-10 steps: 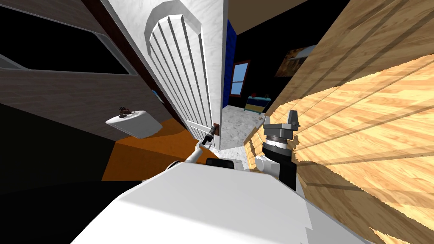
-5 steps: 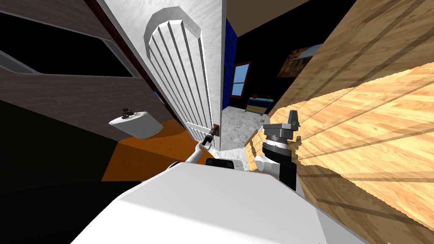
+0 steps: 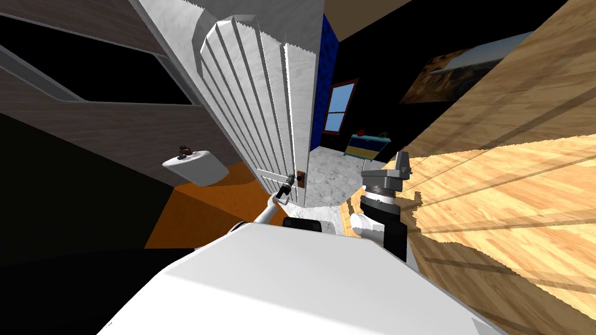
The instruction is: Push the door open
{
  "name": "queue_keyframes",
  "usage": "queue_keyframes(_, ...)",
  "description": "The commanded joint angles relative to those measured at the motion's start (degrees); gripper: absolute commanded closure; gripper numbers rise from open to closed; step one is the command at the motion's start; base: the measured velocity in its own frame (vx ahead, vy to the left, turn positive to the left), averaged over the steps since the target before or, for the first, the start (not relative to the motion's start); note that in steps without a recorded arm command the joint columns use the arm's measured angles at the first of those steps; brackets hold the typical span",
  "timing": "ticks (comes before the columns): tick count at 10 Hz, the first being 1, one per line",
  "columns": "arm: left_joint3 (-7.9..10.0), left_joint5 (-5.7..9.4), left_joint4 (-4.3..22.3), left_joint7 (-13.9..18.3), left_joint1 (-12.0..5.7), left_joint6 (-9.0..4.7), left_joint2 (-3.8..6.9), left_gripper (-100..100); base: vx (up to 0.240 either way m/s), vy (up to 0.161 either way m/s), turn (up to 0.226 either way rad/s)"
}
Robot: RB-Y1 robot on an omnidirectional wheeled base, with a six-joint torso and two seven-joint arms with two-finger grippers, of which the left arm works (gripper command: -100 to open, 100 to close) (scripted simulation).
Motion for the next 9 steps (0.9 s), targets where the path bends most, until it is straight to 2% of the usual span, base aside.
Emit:
queue_keyframes(1, -0.22, 0.08, -0.4, 0.1, 0.13, 0.29, -0.01, -100, -0.043, -0.034, 0.068)
queue_keyframes(5, -0.68, 0.24, -1.1, 0.2, 0.41, 0.90, -0.39, -100, -0.221, 0.000, 0.018)
queue_keyframes(8, -1.18, 0.41, -1.9, 0.4, 0.72, 1.56, -1.39, -100, -0.283, -0.020, 0.033)
queue_keyframes(9, -1.09, 0.38, -1.7, 0.3, 0.63, 1.35, -1.19, -100, -0.125, 0.002, -0.001)
